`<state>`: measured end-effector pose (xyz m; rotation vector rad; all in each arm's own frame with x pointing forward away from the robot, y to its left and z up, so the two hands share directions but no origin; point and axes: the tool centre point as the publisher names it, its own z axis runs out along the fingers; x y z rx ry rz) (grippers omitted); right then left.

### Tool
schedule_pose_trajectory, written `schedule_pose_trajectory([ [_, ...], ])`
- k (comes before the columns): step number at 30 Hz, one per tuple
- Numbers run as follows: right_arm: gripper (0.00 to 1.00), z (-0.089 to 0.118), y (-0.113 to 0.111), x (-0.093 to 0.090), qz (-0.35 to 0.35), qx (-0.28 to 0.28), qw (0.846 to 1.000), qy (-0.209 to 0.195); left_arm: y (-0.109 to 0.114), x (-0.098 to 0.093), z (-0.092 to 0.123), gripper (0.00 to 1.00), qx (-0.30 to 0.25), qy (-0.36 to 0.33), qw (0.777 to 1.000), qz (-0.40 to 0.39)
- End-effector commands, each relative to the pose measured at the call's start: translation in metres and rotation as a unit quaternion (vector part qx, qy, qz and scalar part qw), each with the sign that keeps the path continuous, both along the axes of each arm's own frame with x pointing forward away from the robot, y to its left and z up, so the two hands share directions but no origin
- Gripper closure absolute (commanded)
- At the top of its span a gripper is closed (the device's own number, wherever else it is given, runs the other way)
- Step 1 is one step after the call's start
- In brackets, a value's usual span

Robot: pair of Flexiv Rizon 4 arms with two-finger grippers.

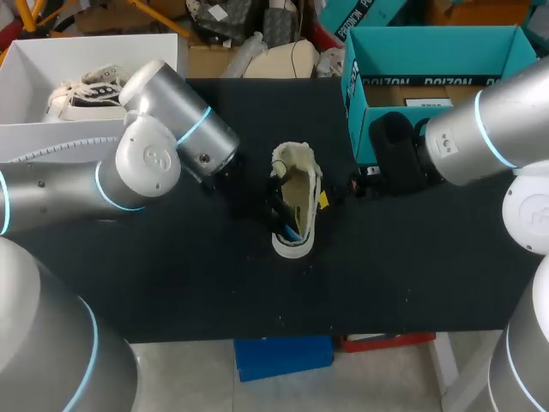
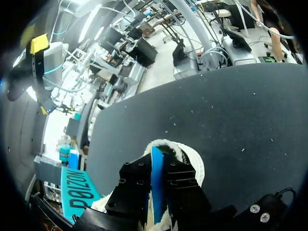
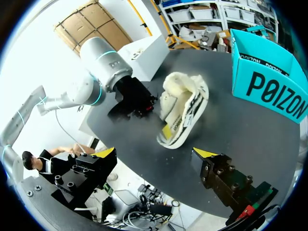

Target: Take the shoe out of the shoebox, open the shoe tongue, remove and reinsert the insole, then place the shoe into the shoebox

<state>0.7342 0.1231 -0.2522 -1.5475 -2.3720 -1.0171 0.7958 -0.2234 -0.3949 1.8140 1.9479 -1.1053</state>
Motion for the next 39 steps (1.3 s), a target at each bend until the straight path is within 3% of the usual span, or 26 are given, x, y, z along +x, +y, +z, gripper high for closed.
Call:
schedule_pose_trajectory([
  [1,0.0,0.0,0.001,0.0,-0.001,-0.002,1.0,0.0,-0.006,0.001,-0.002,1.0,0.003,0.002,1.0,-0.003],
  [2,0.0,0.0,0.001,0.0,-0.001,-0.002,1.0,0.0,-0.005,0.001,0.002,0.91,0.002,0.001,1.0,-0.003],
  [3,0.0,0.0,0.001,0.0,-0.001,-0.002,1.0,0.0,-0.003,0.001,0.005,0.63,0.003,-0.004,1.0,-0.005],
  [5,0.0,0.0,0.001,0.0,-0.001,-0.002,1.0,0.0,0.001,0.0,0.014,0.3,0.0,-0.002,1.0,-0.007],
  [6,0.0,0.0,0.001,0.0,-0.001,-0.002,1.0,0.0,0.004,0.0,0.022,0.04,-0.003,0.0,1.0,-0.007],
  [7,0.0,0.0,0.001,0.0,-0.001,-0.002,1.0,0.0,0.007,0.0,0.029,0.0,-0.009,0.003,1.0,-0.007],
  [14,0.0,0.0,0.001,0.0,-0.001,-0.002,1.0,0.0,0.018,0.007,0.08,0.0,-0.052,0.005,0.999,0.003],
  [19,0.0,0.0,0.001,0.0,-0.001,-0.002,1.0,0.0,0.018,0.009,0.088,0.0,-0.051,-0.018,0.999,0.005],
  [20,0.0,0.0,0.001,0.0,-0.001,-0.002,1.0,0.0,0.018,0.008,0.087,0.09,-0.05,-0.015,0.999,0.004],
  [22,0.0,0.0,0.001,0.0,-0.001,-0.002,1.0,0.0,0.018,0.006,0.084,0.51,-0.044,-0.019,0.999,-0.001],
  [25,0.0,0.0,0.001,0.0,-0.001,-0.002,1.0,0.0,0.021,0.006,0.079,0.6,-0.017,-0.046,0.999,-0.008],
  [26,0.0,0.0,0.001,0.0,-0.001,-0.002,1.0,0.0,0.023,0.007,0.078,0.69,-0.01,-0.055,0.998,-0.009],
  [28,0.0,0.0,0.001,0.0,-0.001,-0.002,1.0,0.0,0.024,0.009,0.077,1.0,-0.001,-0.069,0.998,-0.011],
  [34,0.0,0.0,0.001,0.0,-0.001,-0.002,1.0,0.0,0.032,0.015,0.063,1.0,0.085,-0.135,0.986,-0.046],
  [39,0.0,0.0,0.001,0.0,-0.001,-0.002,1.0,0.0,0.034,0.017,0.049,1.0,0.119,-0.153,0.979,-0.057],
])
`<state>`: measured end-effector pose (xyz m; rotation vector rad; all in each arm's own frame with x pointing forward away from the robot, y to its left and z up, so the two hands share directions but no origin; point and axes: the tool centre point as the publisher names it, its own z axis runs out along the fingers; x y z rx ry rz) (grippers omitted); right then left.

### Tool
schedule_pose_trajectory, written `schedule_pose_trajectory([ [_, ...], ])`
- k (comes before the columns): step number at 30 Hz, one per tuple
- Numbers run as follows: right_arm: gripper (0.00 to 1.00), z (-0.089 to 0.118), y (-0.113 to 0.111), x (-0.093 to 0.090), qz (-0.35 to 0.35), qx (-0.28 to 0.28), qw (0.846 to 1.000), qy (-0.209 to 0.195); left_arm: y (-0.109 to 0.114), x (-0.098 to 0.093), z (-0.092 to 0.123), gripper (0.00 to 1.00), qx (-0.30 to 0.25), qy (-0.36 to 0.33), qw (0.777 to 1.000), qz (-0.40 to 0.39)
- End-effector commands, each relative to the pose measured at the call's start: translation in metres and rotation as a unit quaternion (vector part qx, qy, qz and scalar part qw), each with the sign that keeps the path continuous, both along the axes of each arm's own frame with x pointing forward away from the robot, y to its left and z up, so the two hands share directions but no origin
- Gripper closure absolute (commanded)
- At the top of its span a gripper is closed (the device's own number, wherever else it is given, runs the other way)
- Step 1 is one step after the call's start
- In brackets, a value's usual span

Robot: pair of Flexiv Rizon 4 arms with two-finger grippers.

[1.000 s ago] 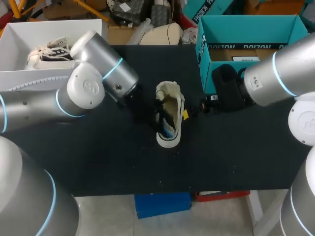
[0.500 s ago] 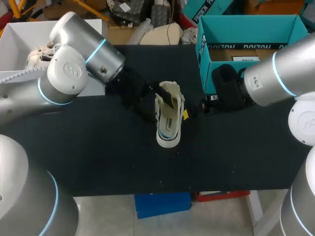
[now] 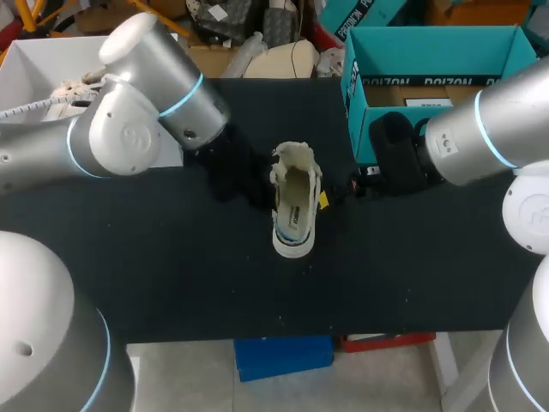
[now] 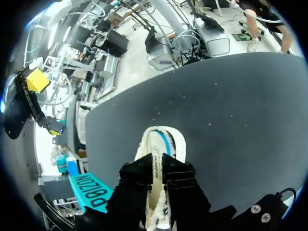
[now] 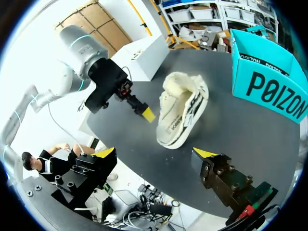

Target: Take the shoe out of the shoebox, open the shoe tongue, remove and reinsert the insole, then place the shoe into the shoebox

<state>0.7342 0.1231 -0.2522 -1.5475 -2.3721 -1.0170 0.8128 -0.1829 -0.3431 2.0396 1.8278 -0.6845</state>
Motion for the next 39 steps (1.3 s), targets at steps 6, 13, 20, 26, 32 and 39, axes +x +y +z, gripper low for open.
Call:
schedule_pose_trajectory([
  [6,0.0,0.0,0.001,0.0,-0.001,-0.002,1.0,0.0,-0.012,0.001,-0.017,1.0,0.063,-0.021,0.998,-0.011],
  [13,0.0,0.0,0.001,0.0,-0.001,-0.002,1.0,0.0,-0.018,-0.001,-0.038,1.0,0.07,-0.015,0.997,-0.015],
  [20,0.0,0.0,0.001,0.0,-0.001,-0.002,1.0,0.0,-0.029,-0.003,-0.064,1.0,0.102,-0.022,0.994,-0.035],
  [26,0.0,0.0,0.001,0.0,-0.001,-0.002,1.0,0.0,-0.038,-0.001,-0.073,1.0,0.111,-0.014,0.993,-0.042],
  [32,0.0,0.0,0.001,0.0,-0.001,-0.002,1.0,0.0,-0.041,-0.004,-0.078,1.0,0.125,-0.017,0.991,-0.052],
  [39,0.0,0.0,0.001,0.0,-0.001,-0.002,1.0,0.0,-0.041,-0.007,-0.086,1.0,0.127,0.006,0.991,-0.048],
])
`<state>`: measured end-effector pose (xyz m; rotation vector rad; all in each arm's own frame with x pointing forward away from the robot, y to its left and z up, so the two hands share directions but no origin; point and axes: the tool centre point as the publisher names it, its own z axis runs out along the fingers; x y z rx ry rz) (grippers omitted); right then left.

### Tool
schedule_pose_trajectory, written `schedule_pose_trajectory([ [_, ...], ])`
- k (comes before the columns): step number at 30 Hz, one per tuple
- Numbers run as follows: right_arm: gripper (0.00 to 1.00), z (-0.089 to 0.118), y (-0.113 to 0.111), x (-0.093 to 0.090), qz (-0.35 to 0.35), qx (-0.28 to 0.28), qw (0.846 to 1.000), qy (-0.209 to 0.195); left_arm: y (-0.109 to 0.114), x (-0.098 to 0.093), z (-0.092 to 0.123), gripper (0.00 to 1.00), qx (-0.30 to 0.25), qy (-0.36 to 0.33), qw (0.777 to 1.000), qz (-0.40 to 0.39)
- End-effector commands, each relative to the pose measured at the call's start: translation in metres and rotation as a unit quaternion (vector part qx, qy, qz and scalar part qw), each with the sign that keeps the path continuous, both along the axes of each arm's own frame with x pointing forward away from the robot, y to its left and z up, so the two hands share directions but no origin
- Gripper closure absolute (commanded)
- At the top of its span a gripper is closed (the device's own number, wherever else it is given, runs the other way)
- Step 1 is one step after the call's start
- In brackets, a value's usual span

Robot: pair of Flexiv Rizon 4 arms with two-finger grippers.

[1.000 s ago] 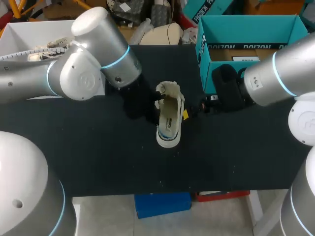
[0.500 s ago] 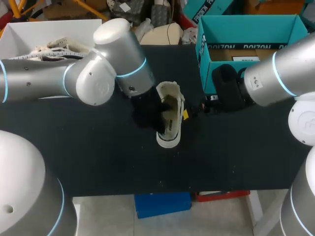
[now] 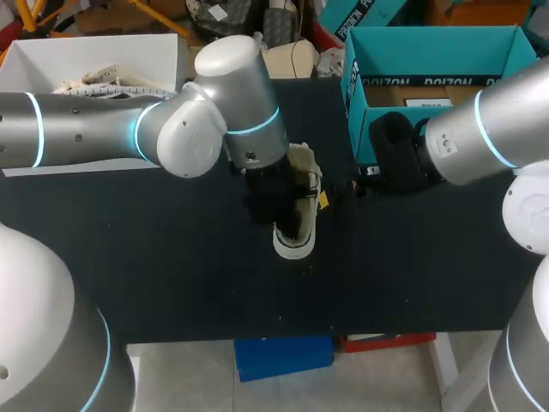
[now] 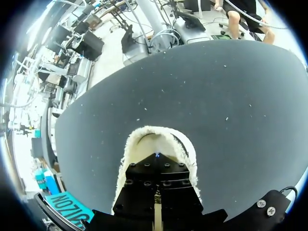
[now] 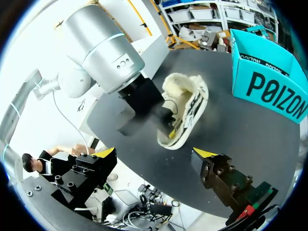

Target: Take the shoe out of the shoebox, open the shoe tongue, remove and reinsert the insole, then place the shoe into the shoebox

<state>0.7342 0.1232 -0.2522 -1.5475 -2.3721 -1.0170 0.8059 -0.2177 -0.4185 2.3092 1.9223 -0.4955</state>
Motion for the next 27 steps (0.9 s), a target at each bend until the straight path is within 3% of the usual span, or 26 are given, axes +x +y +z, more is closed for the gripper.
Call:
schedule_pose_trajectory([
  [1,0.0,0.0,0.001,0.0,-0.001,-0.002,1.0,0.0,-0.006,0.001,-0.006,1.0,-0.012,0.002,1.0,0.003],
  [3,0.0,0.0,0.001,0.0,-0.001,-0.002,1.0,0.0,-0.004,0.002,0.009,1.0,-0.028,0.008,1.0,0.009],
  [6,0.0,0.0,0.001,0.0,-0.001,-0.002,1.0,0.0,0.0,0.005,0.037,1.0,-0.078,0.069,0.993,0.05],
  [11,0.0,0.0,0.001,0.0,-0.001,-0.002,1.0,0.0,0.018,0.023,0.081,1.0,-0.144,0.1,0.975,0.135],
  [17,0.0,0.0,0.001,0.0,-0.001,-0.002,1.0,0.0,0.043,0.058,0.122,1.0,-0.24,0.138,0.923,0.266],
  [23,0.0,0.0,0.001,0.0,-0.001,-0.002,1.0,0.0,0.04,0.094,0.136,1.0,-0.318,0.163,0.86,0.364],
  [27,0.0,0.0,0.001,0.0,-0.001,-0.002,1.0,0.0,0.026,0.114,0.13,1.0,-0.311,0.149,0.845,0.408],
])
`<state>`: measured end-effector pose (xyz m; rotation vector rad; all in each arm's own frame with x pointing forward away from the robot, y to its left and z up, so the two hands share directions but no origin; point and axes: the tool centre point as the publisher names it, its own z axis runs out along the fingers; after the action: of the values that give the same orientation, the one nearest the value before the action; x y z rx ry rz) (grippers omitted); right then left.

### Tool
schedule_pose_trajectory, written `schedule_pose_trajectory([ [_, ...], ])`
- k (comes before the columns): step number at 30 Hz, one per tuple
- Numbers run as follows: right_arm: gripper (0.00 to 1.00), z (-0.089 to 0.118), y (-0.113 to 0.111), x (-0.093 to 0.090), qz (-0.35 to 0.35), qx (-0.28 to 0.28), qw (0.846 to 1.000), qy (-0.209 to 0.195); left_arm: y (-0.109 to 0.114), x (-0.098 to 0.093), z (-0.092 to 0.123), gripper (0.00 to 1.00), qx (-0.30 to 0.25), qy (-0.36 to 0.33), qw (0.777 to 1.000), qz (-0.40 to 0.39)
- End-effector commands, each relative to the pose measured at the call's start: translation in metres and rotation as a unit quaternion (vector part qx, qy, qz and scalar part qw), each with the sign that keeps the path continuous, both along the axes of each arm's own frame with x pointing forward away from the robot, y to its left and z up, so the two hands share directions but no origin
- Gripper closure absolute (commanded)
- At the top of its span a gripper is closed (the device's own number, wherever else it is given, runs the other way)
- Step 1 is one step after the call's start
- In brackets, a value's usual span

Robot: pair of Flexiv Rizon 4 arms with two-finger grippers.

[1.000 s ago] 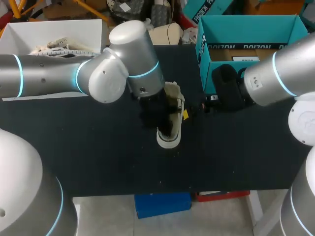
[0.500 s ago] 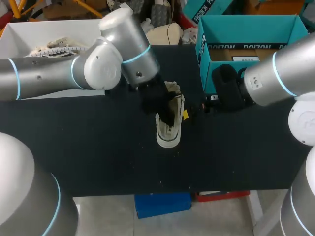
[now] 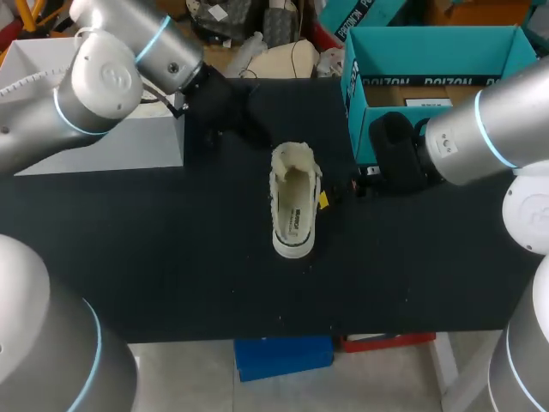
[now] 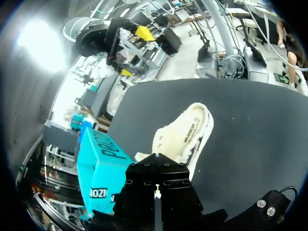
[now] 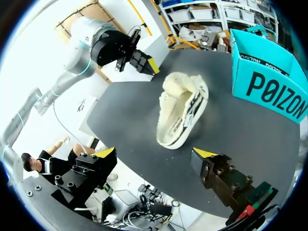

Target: Take the shoe out of the shoebox, open the shoe tongue, remove and reinsert the insole, then place the shoe into the shoebox

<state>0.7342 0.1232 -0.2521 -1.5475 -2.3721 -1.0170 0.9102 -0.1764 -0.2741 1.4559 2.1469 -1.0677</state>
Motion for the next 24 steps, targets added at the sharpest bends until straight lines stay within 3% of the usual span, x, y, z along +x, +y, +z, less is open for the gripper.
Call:
schedule_pose_trajectory([
  [1,0.0,0.0,0.001,0.0,-0.001,-0.002,1.0,0.0,-0.018,0.016,-0.014,1.0,-0.092,0.032,0.979,0.179],
  [8,0.0,0.0,0.001,0.0,-0.001,-0.002,1.0,0.0,-0.056,0.045,-0.017,1.0,-0.062,0.048,0.979,0.189],
  [13,0.0,0.0,0.001,0.0,-0.001,-0.002,1.0,0.0,-0.077,0.066,-0.025,1.0,-0.011,0.039,0.984,0.171],
  [17,0.0,0.0,0.001,0.0,-0.001,-0.002,1.0,0.0,-0.085,0.078,-0.03,1.0,0.017,0.044,0.987,0.156],
  [24,0.0,0.0,0.001,0.0,-0.001,-0.002,1.0,0.0,-0.08,0.08,-0.038,1.0,0.087,0.073,0.99,0.087],
])
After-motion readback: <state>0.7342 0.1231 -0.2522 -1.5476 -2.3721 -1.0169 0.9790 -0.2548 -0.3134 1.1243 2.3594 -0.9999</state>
